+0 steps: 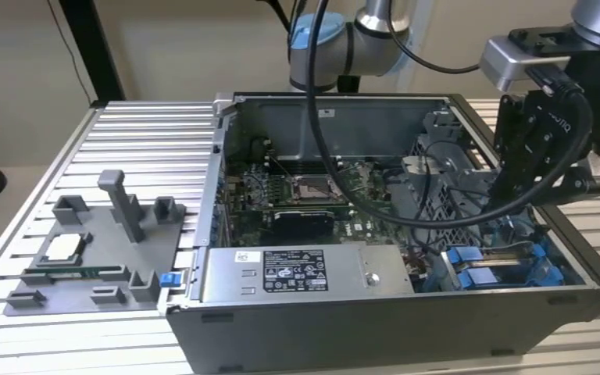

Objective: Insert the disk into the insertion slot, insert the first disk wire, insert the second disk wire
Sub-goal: 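Insert the first disk wire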

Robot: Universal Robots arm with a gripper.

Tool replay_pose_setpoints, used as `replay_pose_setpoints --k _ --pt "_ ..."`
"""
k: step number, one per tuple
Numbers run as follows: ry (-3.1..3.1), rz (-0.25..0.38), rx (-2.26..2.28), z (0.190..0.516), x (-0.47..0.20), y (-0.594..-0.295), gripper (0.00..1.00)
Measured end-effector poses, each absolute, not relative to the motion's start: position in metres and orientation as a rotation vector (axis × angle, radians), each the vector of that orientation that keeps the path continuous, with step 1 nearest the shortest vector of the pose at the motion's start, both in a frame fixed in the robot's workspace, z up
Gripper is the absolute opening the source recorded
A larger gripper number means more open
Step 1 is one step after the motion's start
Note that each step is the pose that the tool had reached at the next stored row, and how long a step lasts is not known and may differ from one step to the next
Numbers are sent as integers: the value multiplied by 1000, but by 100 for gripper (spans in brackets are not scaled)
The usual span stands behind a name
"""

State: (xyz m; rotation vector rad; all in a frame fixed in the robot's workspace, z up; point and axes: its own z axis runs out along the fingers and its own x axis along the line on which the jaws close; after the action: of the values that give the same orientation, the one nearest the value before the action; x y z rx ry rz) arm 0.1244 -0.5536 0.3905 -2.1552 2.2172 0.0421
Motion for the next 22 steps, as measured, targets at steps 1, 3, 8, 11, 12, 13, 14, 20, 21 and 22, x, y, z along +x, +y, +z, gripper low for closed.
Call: replay_pose_setpoints --k 1,3,8,11,12,13,14,20,21,22 --pt "2212 31 -2151 391 124 -554 100" --pt "2203 14 -2144 390 124 -554 100" --pt "2193 15 -2134 390 120 -553 100" --pt "2188 24 -2128 390 118 -553 100" --pt "2187 26 -2127 389 117 -553 100" --pt "2185 29 -2126 389 117 -553 100" --pt "2184 31 -2124 388 117 -553 100" --pt "2170 56 -2109 385 116 -553 100" --pt "2165 62 -2104 385 116 -553 100" --pt "2161 68 -2100 385 116 -553 100"
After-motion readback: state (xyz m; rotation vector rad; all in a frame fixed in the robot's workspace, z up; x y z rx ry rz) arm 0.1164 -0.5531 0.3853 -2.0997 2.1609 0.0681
